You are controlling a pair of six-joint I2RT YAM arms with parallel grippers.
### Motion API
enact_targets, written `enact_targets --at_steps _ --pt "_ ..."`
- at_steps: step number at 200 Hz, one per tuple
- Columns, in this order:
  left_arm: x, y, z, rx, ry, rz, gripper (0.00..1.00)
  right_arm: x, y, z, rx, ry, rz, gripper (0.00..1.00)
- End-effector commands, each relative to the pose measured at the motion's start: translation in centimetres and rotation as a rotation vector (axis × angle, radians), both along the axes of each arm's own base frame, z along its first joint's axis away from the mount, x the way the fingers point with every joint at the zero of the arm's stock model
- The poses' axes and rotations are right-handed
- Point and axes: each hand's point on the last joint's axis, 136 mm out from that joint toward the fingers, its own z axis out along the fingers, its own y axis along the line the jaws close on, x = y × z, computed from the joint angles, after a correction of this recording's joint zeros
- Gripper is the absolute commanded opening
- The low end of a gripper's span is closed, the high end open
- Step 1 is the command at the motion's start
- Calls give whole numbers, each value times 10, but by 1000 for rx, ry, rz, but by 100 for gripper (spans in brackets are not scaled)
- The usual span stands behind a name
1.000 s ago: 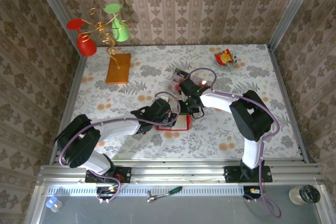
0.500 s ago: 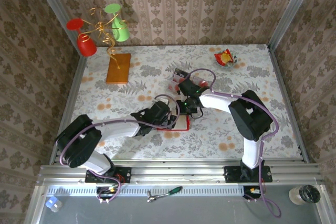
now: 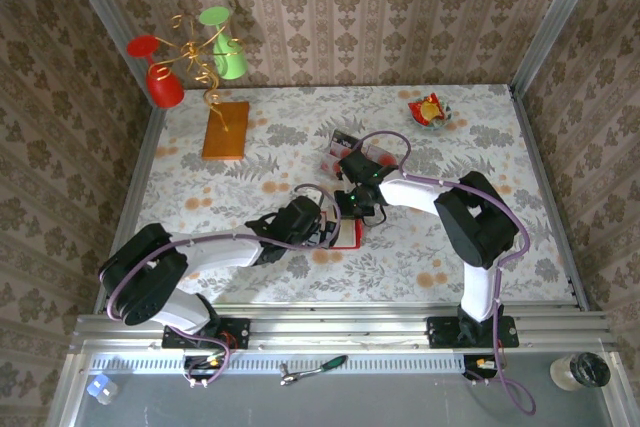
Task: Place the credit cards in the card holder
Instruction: Flip over the card slot on the card holder.
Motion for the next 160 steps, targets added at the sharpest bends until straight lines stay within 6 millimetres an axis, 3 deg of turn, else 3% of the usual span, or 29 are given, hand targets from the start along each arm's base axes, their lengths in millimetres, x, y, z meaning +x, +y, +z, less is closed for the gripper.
enact_targets --at_steps 1,94,118,160 --pt "2 -12 4 -5 -15 -35 100 -11 -1 -15 -14 47 5 8" --pt "-6 10 -27 110 25 1 100 -8 2 -10 7 41 1 9" --pt "-8 12 -29 103 28 8 100 -3 2 -2 18 27 -9 13" --pt "-9 15 -31 104 30 15 100 6 -10 21 44 -23 -68 29"
